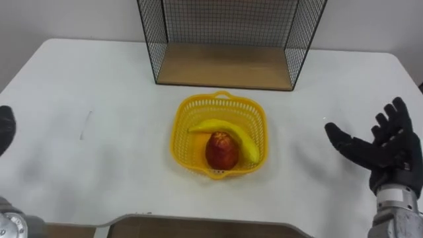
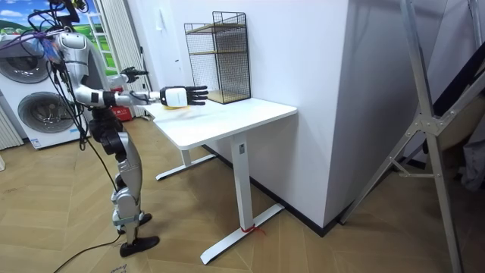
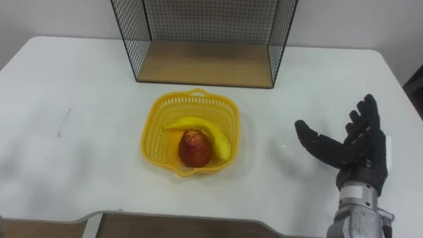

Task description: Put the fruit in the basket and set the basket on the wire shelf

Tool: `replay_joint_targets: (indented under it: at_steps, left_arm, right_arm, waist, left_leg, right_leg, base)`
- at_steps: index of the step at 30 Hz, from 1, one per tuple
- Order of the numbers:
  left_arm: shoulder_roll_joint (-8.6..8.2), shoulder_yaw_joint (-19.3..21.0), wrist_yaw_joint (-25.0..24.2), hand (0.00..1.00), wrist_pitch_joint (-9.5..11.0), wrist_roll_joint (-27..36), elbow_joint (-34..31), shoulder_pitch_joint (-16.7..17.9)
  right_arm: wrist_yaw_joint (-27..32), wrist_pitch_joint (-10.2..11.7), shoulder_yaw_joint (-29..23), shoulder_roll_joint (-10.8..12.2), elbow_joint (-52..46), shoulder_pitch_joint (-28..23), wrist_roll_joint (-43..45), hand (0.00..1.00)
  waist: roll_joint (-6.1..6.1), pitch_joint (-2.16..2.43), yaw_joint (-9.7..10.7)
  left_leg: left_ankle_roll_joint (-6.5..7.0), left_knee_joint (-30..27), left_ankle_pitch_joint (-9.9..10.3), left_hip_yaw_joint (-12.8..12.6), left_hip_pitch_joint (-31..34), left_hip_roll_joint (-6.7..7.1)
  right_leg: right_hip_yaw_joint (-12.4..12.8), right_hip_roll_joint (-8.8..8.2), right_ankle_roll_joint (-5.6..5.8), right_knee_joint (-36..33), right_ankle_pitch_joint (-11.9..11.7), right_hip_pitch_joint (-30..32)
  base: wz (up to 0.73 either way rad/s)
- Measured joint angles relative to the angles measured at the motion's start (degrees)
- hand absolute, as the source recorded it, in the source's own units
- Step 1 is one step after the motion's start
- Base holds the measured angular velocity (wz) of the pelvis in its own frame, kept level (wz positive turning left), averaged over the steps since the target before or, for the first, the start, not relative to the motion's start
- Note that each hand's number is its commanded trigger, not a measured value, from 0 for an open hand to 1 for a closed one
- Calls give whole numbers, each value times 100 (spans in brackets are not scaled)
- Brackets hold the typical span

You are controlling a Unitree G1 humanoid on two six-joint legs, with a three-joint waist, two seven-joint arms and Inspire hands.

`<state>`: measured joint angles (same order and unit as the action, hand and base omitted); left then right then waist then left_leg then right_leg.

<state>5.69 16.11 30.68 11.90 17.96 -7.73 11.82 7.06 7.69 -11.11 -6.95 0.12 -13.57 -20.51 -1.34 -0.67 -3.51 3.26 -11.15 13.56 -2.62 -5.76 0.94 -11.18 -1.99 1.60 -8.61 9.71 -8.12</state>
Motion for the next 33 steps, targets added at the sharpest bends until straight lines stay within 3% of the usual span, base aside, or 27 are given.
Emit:
replay_joint_targets:
  at_steps: [7, 13, 19, 25, 33]
  left_arm:
    - [-31, -578, -1185, 0, -3, 65, 444, -176]
    - [-42, -808, -1772, 0, -19, 264, 671, -204]
    - [-90, -1204, -2181, 0, -163, 573, 967, -205]
    - [-107, -1212, -2299, 0, -313, 922, 1426, -205]
    - [-92, -1402, -2423, 0, -356, 1357, 1568, -181]
  right_arm:
    - [-244, 7, 318, 1, 408, 254, -74, 0]
    - [-407, 21, 413, -2, 710, 490, -550, 0]
    - [-442, 29, 755, 15, 984, 584, -602, 0]
    - [-539, 27, 814, 17, 1097, 631, -605, 0]
    - [-782, -33, 1017, 24, 1127, 614, -662, 0]
  waist:
    - [9, -8, 73]
    - [47, -18, 150]
    - [81, -11, 182]
    - [135, -2, 169]
    - [250, 12, 192]
  left_leg:
    - [-1, -21, -1, -52, 3, -7]
    - [-1, -20, -1, -183, 7, -13]
    - [-1, -22, -1, -225, 3, -16]
    - [-1, -21, -1, -286, -44, -21]
    - [0, -16, 0, -281, -85, -21]
  right_leg:
    - [38, -1, 0, 0, 0, 25]
    - [106, 0, 0, -2, 0, 71]
    - [113, -2, 0, -7, 0, 77]
    - [159, -1, 0, -12, 0, 60]
    - [179, -2, 0, -14, 0, -11]
  base:
    - [-4]
    - [-8]
    - [-3]
    - [-5]
    - [0]
